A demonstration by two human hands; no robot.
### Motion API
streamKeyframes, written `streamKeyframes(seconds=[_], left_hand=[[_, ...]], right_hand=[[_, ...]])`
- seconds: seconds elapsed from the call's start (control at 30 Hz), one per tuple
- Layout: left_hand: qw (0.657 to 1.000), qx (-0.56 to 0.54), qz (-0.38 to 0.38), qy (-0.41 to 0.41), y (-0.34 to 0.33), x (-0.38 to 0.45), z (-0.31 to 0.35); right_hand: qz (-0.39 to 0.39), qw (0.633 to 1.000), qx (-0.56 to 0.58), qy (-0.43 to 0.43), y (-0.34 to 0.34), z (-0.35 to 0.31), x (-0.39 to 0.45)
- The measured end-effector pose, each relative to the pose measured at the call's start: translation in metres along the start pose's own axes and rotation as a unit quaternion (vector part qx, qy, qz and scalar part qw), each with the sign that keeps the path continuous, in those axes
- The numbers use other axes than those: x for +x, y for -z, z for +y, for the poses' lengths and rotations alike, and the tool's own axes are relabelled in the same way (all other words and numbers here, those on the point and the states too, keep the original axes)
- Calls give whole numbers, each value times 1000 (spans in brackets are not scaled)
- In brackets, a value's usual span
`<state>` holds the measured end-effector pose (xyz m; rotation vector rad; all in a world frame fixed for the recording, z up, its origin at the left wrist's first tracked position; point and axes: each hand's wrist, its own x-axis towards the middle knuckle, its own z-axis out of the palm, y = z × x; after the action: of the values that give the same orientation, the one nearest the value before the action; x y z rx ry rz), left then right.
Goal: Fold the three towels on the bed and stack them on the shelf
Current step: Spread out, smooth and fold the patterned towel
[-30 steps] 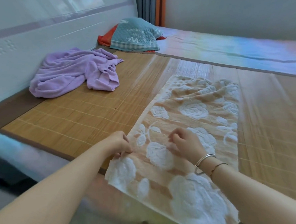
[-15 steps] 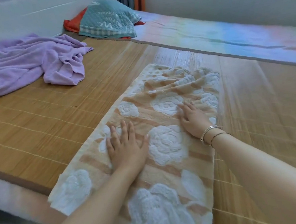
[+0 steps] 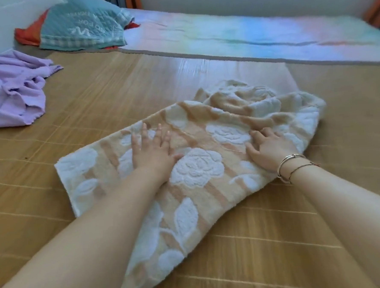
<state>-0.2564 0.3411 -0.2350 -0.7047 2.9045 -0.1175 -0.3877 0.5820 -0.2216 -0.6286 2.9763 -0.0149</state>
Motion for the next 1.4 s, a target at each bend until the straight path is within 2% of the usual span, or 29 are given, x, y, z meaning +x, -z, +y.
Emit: streamKeyframes(seconds=[0.03,0.13,0.23,0.43,0.53,0.67,0.73,0.8,0.87,0.97,1.0,1.07,1.13,1.17,1.23,1.4], left_hand=[[1000,-8,16,-4,6,-4,21],[990,-135,12,-27,13,-42,89],[973,-226,1,-44,8,-92,117],[987,-159,-6,-28,-1,-150,99],[989,-147,-29,-14,1,-170,86],[989,-138,-52,6,3,-188,80],[987,-154,-52,5,7,-196,87],[985,-164,-45,-28,12,-202,100],[981,-174,-32,-74,15,-206,118],[973,-190,-30,-129,23,-205,148],[970,-193,-33,-143,27,-204,158],[963,-214,-33,-159,33,-201,179],[956,-243,-35,-160,38,-199,194],[954,-250,-36,-162,39,-197,203],[954,-245,-33,-169,42,-194,212],[955,-208,-22,-209,44,-179,230]], right_hand=[[5,1000,3,-14,0,8,-10],[52,999,0,-15,0,39,-55],[79,997,17,-6,4,65,-114],[-6,980,195,-26,13,56,-213],[-84,947,310,-22,16,46,-256],[-161,864,475,-37,10,48,-277],[-130,822,549,-70,11,58,-282],[-59,805,582,-100,13,74,-288],[26,813,567,-131,17,96,-292],[153,849,466,-197,24,137,-294],[154,864,426,-219,25,151,-295],[78,894,357,-259,24,174,-295],[5,899,353,-260,18,184,-292],[-8,892,373,-256,14,187,-290],[-6,861,441,-253,9,187,-281],[41,707,655,-265,3,194,-258]])
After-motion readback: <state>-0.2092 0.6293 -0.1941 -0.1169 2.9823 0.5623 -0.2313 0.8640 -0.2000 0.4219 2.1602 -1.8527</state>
